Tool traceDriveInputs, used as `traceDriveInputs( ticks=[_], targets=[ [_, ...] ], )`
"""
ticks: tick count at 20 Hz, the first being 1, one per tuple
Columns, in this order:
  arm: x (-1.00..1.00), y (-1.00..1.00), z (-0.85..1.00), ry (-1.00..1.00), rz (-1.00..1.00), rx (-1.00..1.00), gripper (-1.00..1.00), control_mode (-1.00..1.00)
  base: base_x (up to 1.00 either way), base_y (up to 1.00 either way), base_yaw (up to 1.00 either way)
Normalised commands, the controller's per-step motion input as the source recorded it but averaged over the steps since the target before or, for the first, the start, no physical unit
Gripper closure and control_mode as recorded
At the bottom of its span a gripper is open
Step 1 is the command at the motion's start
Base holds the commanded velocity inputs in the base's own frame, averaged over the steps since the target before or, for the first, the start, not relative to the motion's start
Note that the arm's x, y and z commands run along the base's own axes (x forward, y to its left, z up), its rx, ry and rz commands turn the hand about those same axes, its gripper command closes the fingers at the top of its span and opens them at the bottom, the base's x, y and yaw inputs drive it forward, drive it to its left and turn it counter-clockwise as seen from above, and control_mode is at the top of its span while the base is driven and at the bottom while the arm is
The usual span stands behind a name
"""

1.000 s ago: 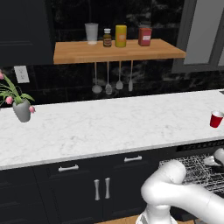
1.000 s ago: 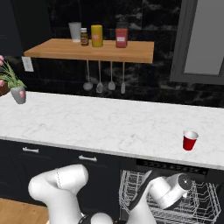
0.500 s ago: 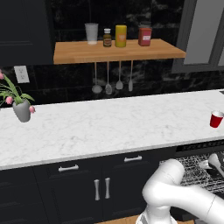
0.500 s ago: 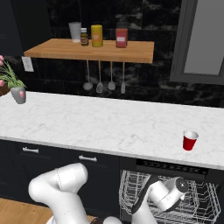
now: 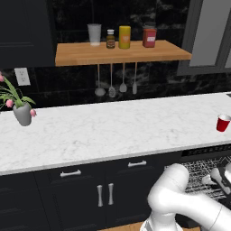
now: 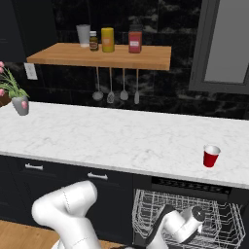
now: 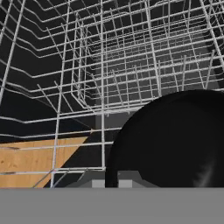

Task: Pick up the cup and bowl from the counter, place them in the dishwasher, and close the dishwasher door.

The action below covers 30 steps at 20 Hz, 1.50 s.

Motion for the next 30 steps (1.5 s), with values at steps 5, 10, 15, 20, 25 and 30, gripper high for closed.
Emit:
traceDriveInputs(
  ticks=[5,10,15,20,25,30],
  targets=[
    [-0.21,0.00,-0.25,0.04,0.00,0.00,1.00,-1.00,0.00,0.00,0.00],
    [0.03,0.00,0.00,0.00,0.00,0.00,1.00,-1.00,0.00,0.00,0.00],
    [0.38,0.00,0.00,0.00,0.00,0.00,1.00,-1.00,0.00,0.00,0.00],
    [0.41,0.00,-0.06,0.00,0.00,0.00,1.00,-1.00,0.00,0.00,0.00],
    [0.27,0.00,-0.47,0.00,0.00,0.00,1.00,-1.00,0.00,0.00,0.00],
    [0.00,0.00,-0.67,0.00,0.00,0.00,1.00,-1.00,0.00,0.00,0.00]
  ],
)
